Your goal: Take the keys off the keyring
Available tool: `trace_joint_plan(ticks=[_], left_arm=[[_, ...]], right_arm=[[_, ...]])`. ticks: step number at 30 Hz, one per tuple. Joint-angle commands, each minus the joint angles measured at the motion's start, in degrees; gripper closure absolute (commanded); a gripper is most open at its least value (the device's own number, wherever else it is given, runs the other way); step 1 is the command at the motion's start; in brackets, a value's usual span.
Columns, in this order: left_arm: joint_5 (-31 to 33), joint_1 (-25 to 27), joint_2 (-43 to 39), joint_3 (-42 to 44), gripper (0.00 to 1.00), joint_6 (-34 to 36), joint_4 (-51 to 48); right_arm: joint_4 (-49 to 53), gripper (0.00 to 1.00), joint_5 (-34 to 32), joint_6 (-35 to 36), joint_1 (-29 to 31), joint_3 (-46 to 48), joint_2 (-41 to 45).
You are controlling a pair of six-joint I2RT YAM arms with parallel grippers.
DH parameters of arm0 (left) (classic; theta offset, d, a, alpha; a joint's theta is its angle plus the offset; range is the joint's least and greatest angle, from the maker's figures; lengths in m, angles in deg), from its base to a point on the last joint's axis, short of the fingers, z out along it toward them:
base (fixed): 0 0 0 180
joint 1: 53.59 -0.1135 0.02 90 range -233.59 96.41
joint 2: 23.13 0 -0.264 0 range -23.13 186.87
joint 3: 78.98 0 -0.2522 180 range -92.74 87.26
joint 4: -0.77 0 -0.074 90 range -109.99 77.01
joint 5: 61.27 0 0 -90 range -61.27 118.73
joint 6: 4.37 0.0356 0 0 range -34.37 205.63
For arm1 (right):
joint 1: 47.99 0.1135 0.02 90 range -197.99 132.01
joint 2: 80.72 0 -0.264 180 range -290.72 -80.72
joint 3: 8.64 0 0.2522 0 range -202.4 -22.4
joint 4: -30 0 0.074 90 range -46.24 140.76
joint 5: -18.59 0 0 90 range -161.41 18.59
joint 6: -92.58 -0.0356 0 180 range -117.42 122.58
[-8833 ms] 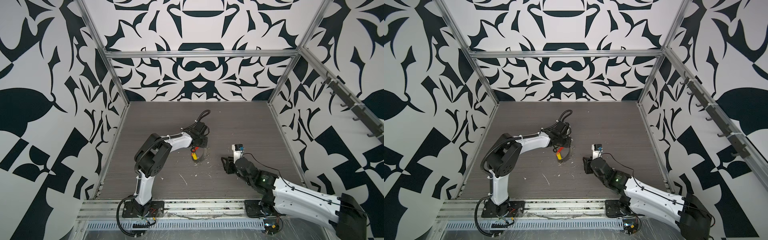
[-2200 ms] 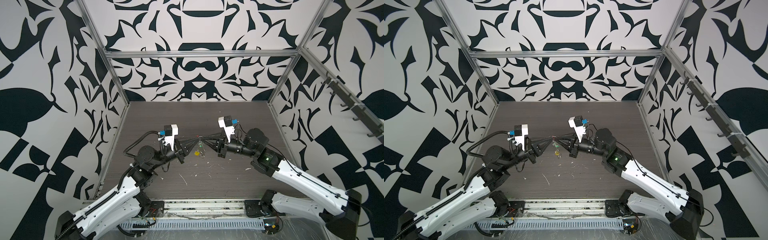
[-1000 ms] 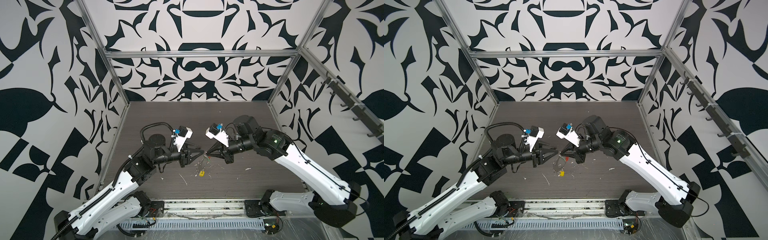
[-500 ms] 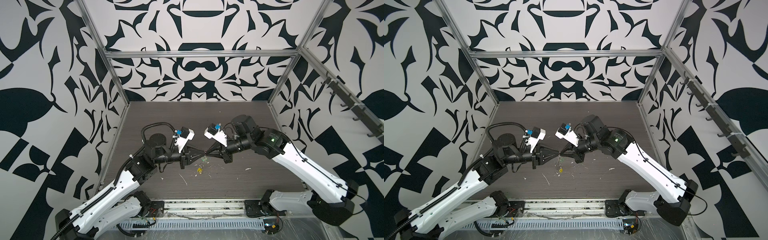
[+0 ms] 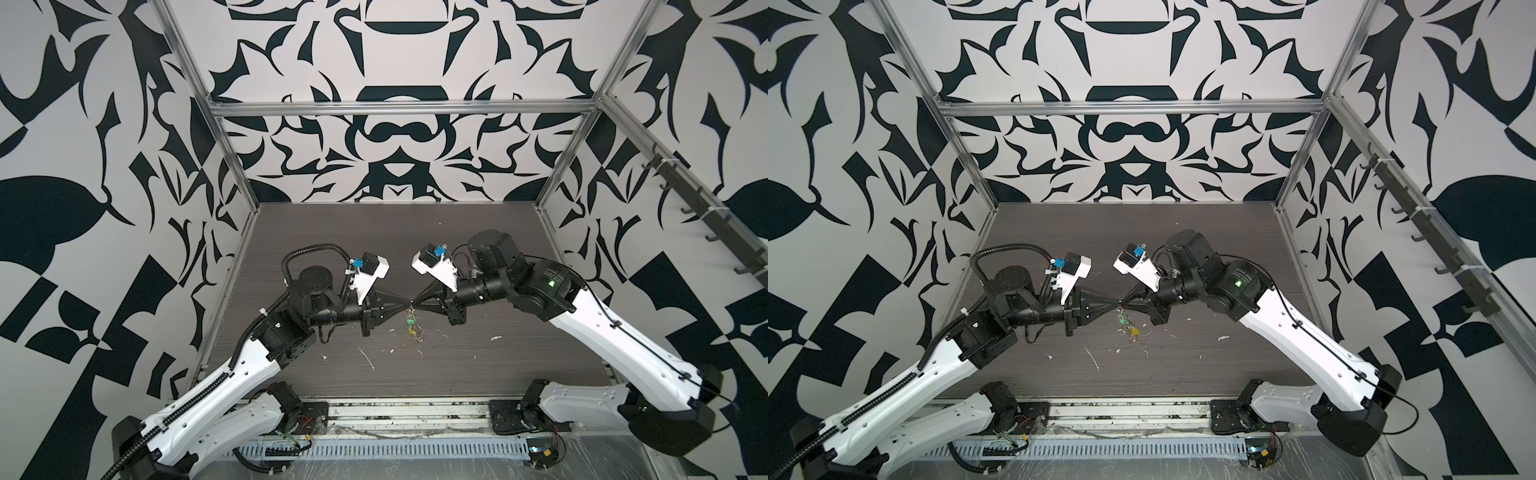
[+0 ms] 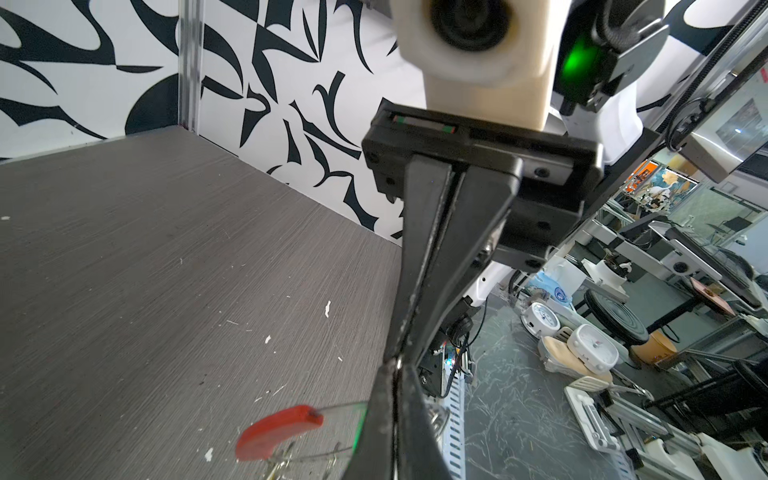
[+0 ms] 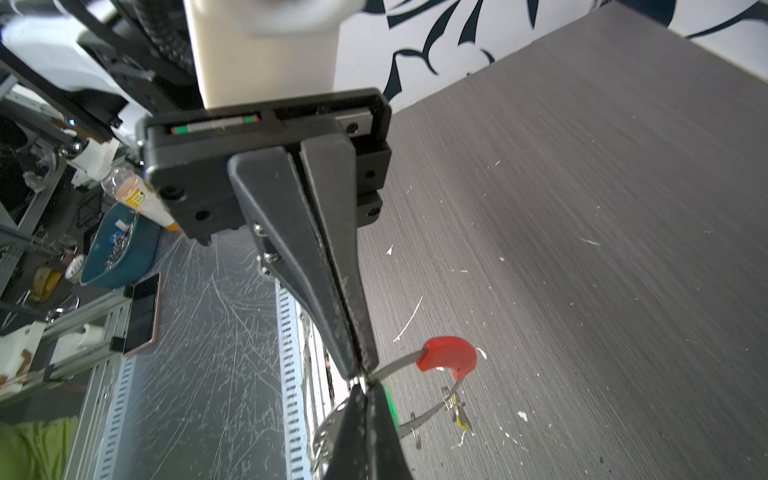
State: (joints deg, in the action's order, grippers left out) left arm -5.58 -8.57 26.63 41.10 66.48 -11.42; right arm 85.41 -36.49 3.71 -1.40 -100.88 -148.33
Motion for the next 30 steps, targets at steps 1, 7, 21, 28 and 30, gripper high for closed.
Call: trace_joint_plan(ticks=[1, 7, 21, 28, 30], left_arm=[[2.7, 0.1, -1.9, 1.1, 1.0, -0.9, 4.4], [9.1, 0.1, -6.6, 5.7, 1.0, -2.1, 13.2], [13.0, 0.1, -9.4, 10.7, 1.0, -5.9, 27.0], [14.9, 0.1, -9.1, 11.8, 1.0, -6.5, 29.6], [15.6, 0.1, -9.1, 12.1, 1.0, -6.6, 30.5]], right_arm=[[-13.9, 0.79, -1.1, -5.3, 0.1, 3.6, 4.6], [-38.5, 0.61, -9.0, -16.5, 0.0, 18.9, 14.2], [-66.3, 0.6, -3.5, -31.4, 0.1, 29.4, 12.4], [-71.6, 0.63, -0.5, -35.1, 0.1, 29.3, 10.1], [-72.0, 0.65, -0.1, -35.6, 0.1, 29.3, 9.6]])
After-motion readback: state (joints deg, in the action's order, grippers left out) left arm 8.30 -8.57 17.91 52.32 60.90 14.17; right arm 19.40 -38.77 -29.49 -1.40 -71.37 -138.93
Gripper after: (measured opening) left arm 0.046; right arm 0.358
